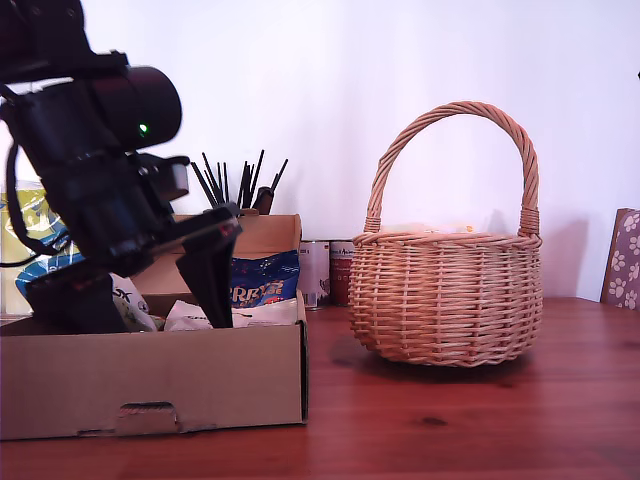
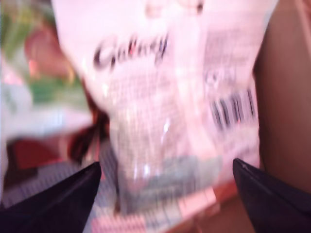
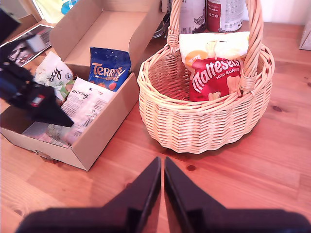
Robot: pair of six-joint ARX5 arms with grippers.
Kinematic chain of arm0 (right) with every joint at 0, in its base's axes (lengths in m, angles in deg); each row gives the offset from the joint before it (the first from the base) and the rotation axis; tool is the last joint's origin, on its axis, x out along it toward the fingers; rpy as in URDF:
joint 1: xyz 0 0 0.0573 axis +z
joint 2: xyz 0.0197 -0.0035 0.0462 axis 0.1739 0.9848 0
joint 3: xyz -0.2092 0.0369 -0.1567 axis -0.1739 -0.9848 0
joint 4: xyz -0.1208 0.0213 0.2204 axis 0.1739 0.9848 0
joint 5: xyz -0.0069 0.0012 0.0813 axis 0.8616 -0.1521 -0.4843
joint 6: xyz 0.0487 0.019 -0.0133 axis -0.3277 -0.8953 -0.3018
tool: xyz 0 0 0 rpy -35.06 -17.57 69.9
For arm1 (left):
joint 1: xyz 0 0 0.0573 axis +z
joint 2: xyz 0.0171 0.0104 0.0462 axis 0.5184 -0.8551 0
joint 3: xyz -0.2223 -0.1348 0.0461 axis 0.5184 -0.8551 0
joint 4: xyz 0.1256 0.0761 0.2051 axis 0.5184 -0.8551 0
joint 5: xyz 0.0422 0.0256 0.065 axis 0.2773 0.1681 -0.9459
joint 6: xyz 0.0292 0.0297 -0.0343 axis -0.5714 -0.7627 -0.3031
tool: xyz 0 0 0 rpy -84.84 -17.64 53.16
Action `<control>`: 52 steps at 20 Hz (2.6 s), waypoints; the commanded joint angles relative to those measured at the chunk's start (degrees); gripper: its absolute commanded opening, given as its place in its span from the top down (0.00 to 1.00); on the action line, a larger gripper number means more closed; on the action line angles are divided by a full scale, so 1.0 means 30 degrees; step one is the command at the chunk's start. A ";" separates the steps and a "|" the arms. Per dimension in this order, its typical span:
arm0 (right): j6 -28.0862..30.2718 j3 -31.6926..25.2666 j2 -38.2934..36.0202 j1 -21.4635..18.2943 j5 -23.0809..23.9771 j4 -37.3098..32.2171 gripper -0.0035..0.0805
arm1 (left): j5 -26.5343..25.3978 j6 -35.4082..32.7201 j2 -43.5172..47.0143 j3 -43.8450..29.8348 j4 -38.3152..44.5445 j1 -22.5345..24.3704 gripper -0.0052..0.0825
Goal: Move the bags of Easter eggs from the cardboard box on the left into the woven basket on the right side.
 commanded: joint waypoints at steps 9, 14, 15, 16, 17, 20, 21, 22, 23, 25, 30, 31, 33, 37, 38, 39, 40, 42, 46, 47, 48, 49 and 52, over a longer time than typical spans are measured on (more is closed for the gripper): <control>0.0036 0.0058 0.0015 0.0051 0.0000 -0.0087 0.97 | -0.0663 -0.0007 -0.2004 0.0452 0.0007 -0.0117 0.19; 0.0036 0.0058 0.0015 0.0051 0.0000 -0.0080 0.97 | -0.0459 -0.0007 -0.2004 0.1290 0.0007 -0.0109 0.85; 0.0036 0.0058 0.0015 0.0051 0.0000 -0.0066 0.97 | -0.0459 -0.0007 -0.1996 0.1515 0.0007 -0.0109 0.88; 0.0036 0.0058 0.0015 0.0051 0.0000 -0.0066 0.97 | -0.0459 -0.0007 -0.1945 0.1749 -0.0044 -0.0109 0.89; 0.0036 0.0058 0.0015 0.0051 0.0000 -0.0073 0.97 | -0.0444 -0.0015 -0.1938 0.2011 -0.0124 -0.0109 0.89; 0.0036 0.0058 0.0015 0.0051 0.0000 -0.0066 0.97 | -0.0291 -0.0233 -0.1821 0.3133 -0.1158 -0.0109 0.90; 0.0036 0.0058 0.0015 0.0051 0.0000 -0.0066 0.97 | -0.0175 -0.0532 -0.1778 0.3577 -0.1625 -0.0109 0.90; 0.0036 0.0058 0.0015 0.0051 0.0000 -0.0066 0.97 | -0.0029 -0.0758 -0.1625 0.3993 -0.2222 -0.0109 0.90; 0.0036 0.0058 0.0015 0.0051 -0.0007 -0.0073 0.97 | -0.0029 -0.1115 -0.1413 0.4430 -0.2805 -0.0109 0.90; 0.0036 0.0058 0.0015 0.0051 0.0000 -0.0073 0.97 | -0.0022 -0.1450 -0.0750 0.5085 -0.3665 -0.0109 0.90; 0.0029 0.0058 0.0015 0.0051 -0.0007 -0.0073 0.97 | 0.0656 -0.1486 0.1304 0.5683 -0.1785 -0.0401 0.90; 0.0029 0.0058 0.0015 0.0051 0.0000 -0.0066 0.97 | 0.0998 -0.1100 0.1326 0.5683 -0.0474 -0.0692 0.90; -0.0015 0.0058 0.0015 0.0051 -0.0007 -0.0066 0.97 | 0.1290 -0.0911 0.1100 0.5683 0.2397 -0.1486 0.90; -0.0029 0.0058 0.0015 0.0051 -0.0007 -0.0066 0.97 | 0.1064 -0.0750 0.0197 0.5690 0.7665 -0.3286 0.90; -0.0029 0.0058 0.0015 0.0051 -0.0007 -0.0073 0.97 | 0.0976 -0.0525 -0.0102 0.5712 0.8524 -0.3585 0.90; -0.0029 0.0058 0.0015 0.0051 -0.0007 -0.0073 0.97 | 0.0896 -0.0488 -0.0393 0.5712 0.9238 -0.3847 0.90; -0.0029 0.0058 0.0015 0.0051 -0.0007 -0.0080 0.97 | 0.0619 -0.0495 -0.0707 0.5719 0.9821 -0.4065 0.90; -0.0029 0.0058 0.0015 0.0051 0.0000 -0.0095 0.97 | -0.0036 -0.0503 -0.1406 0.5727 1.0892 -0.4459 0.90; -0.0036 0.0058 0.0015 0.0051 -0.0007 -0.0095 0.97 | -0.0605 -0.0488 -0.2994 0.5741 1.2888 -0.4743 0.90; -0.0036 0.0058 0.0015 0.0051 -0.0007 -0.0087 0.97 | -0.0619 -0.0488 -0.3388 0.5748 1.3238 -0.4794 0.90; -0.0036 0.0058 0.0015 0.0051 -0.0007 -0.0080 0.97 | -0.0605 -0.0466 -0.3847 0.5756 1.3624 -0.4860 0.90; -0.0044 0.0058 0.0015 0.0051 -0.0007 -0.0073 0.97 | -0.0605 -0.0466 -0.4204 0.5763 1.3843 -0.4976 0.90; -0.0044 0.0058 0.0015 0.0051 -0.0007 -0.0066 0.97 | -0.0860 -0.0444 -0.4852 0.5785 1.3945 -0.5435 0.90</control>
